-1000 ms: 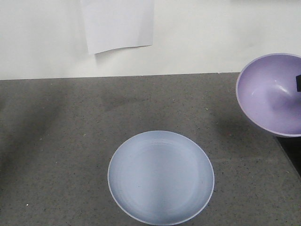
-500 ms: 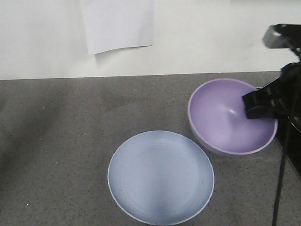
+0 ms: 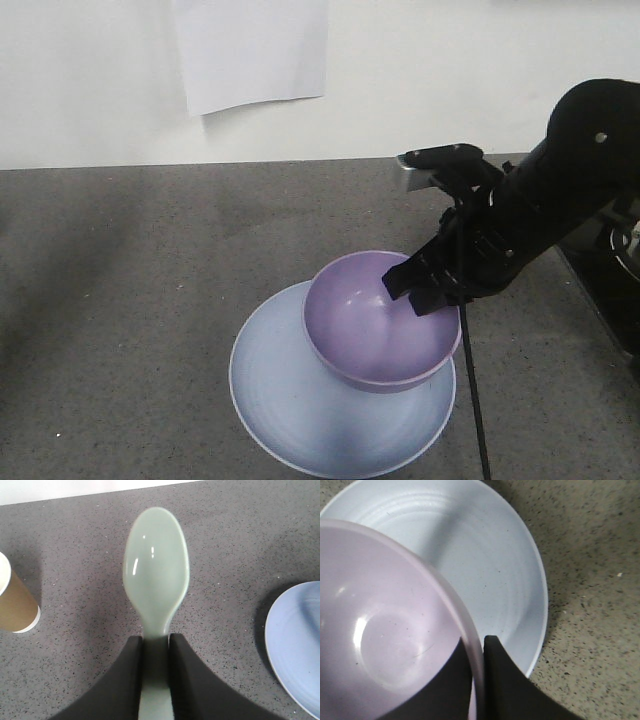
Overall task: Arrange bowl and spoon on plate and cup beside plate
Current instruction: 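Lower the lavender bowl onto the plate center with the right gripper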
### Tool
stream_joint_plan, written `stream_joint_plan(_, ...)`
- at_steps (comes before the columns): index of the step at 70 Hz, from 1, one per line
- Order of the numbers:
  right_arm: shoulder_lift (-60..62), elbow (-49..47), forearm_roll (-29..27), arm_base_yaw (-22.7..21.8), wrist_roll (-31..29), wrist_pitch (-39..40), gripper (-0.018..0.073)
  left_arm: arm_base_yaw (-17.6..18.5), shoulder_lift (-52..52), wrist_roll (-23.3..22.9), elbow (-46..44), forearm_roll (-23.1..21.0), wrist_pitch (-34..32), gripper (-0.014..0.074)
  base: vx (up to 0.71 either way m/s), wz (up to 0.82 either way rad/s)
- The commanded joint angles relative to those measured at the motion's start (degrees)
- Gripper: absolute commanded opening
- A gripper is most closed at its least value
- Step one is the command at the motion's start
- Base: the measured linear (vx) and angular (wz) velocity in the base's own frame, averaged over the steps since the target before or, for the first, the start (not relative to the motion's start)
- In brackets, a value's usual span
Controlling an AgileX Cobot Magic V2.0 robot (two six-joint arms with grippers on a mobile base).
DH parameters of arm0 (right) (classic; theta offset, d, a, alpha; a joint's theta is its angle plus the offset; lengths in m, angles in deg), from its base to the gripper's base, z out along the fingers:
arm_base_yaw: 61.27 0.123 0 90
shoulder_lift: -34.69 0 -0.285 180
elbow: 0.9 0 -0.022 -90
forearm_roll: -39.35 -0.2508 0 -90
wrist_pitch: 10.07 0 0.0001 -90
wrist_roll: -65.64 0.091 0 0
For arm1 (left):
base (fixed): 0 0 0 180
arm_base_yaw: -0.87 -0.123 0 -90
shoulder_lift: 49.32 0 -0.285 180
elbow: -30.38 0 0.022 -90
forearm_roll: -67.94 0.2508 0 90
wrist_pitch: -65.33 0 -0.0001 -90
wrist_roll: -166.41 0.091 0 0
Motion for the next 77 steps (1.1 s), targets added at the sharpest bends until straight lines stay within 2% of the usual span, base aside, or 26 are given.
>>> stream_joint_plan(1,-0.06,-1.67,-1.42,0.05,0.18,2.05,-0.0004,0.33,0.45,-0.61,-1.51,-0.20,-3.15,-0.0006,0.00,0.00)
stream_joint_plan(31,-6.13,-1.67,-1.52,0.05,-0.56,3.80,-0.0003,0.33,0.45,-0.61,-1.51,-0.20,-3.26,-0.0006,0.00,0.00)
stream_joint_plan(49,-7.79,-1.62,-6.23,0.05,-5.17,3.75,-0.0003,0.33,0.45,-0.61,-1.51,-0.20,-3.26,-0.0006,0.00,0.00)
stream_joint_plan(77,-8.61,-1.62,-5.88,0.05,-5.28,3.56,0.0004,0.33,0.45,-0.61,-1.51,-0.20,-3.26,-0.0006,0.00,0.00)
